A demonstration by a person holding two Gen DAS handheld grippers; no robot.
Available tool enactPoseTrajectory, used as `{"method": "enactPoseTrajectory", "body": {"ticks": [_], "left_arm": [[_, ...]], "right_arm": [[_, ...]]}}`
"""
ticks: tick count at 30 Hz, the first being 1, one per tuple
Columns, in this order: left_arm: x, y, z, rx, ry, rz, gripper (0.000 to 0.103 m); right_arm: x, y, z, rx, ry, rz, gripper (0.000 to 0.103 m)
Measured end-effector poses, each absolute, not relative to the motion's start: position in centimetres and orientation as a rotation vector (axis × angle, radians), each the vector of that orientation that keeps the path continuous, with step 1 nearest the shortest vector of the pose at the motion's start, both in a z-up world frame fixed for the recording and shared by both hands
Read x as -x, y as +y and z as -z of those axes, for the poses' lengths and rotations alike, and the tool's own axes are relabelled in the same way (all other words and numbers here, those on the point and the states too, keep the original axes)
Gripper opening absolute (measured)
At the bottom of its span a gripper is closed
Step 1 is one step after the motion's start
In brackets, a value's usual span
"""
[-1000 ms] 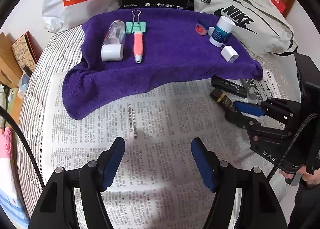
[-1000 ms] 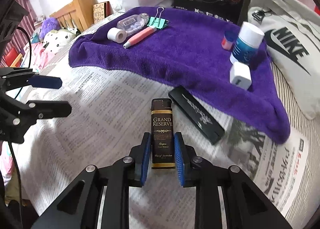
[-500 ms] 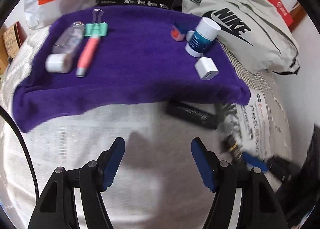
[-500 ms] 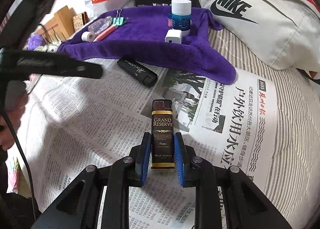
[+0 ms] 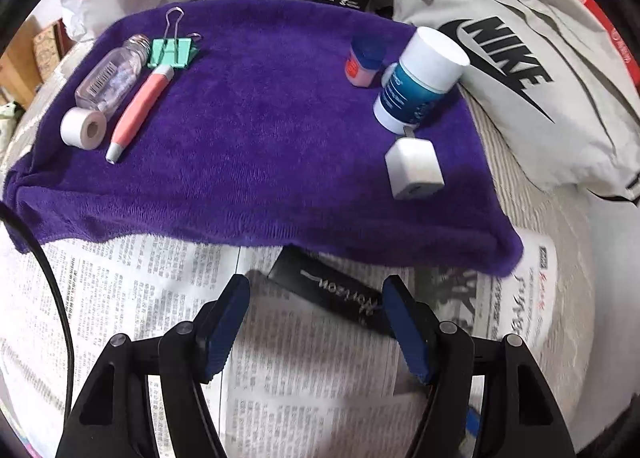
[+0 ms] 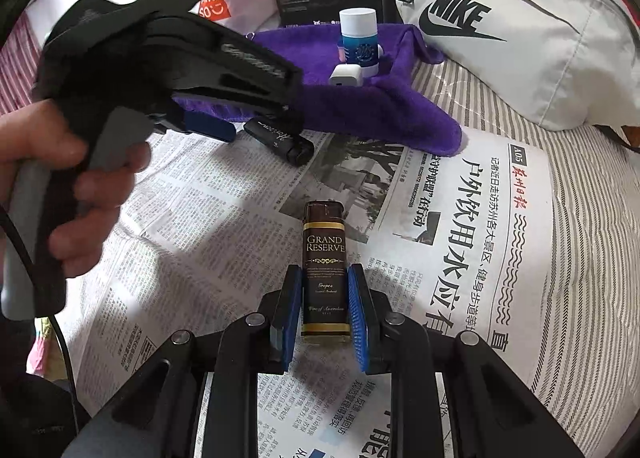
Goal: Organize rigid objects
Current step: 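Grasp the Grand Reserve bottle with the right tool while the left tool approaches the black Horizon case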
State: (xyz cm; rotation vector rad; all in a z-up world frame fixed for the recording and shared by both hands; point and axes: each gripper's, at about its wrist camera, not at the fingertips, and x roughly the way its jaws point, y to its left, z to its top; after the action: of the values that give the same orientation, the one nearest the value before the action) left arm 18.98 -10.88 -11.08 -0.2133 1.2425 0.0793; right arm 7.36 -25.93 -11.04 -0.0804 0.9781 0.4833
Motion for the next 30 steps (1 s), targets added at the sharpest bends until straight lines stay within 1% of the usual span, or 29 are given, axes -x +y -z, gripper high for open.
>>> {"method": "enactPoseTrajectory", "body": {"ticks": [1,3,8,11,14,19,21,26,30], "left_arm": [[-19.3,-11.3,11.2,0.202,1.246,-0.094,0.070],[-19.8,-12.3,11.5,0.175,1.249,-0.114,0.077],[-19.2,-14.8,12.0,0.001,1.202,-0.112,0.081],[-18.2,-13.6,12.0,-0.003,1.218,-0.086,0.081],[-16.3,-11.3,12.0,-0.028,1.217,-0.052,0.084],[-13.4,-7.1,11.7,-0.016,1.227,-0.035,0.084],[-12.8,-6.1,11.6,-0.009,1.227,-0.016,0.082],[-13.3,-7.4,11.5,-0.061,1.187,0.124,0.080],[-12.8,-8.8,11.4,-0.174,1.157,0.167,0.074]], "right_arm": [[-7.3,-25.9,11.0,0.083,0.974,-0.482,0.024],[-7.1,-25.8,11.1,0.087,0.964,-0.480,0.024],[-6.5,-25.8,11.0,0.078,0.951,-0.480,0.024],[-6.3,-25.7,10.9,0.092,0.952,-0.471,0.024],[-6.0,-25.5,10.8,0.099,0.959,-0.459,0.024],[-6.0,-25.3,10.7,0.114,0.959,-0.449,0.024],[-6.2,-25.3,10.7,0.118,0.963,-0.447,0.024],[-6.7,-25.0,10.7,0.128,0.970,-0.440,0.024],[-6.8,-25.2,10.7,0.098,0.974,-0.425,0.024]]}}
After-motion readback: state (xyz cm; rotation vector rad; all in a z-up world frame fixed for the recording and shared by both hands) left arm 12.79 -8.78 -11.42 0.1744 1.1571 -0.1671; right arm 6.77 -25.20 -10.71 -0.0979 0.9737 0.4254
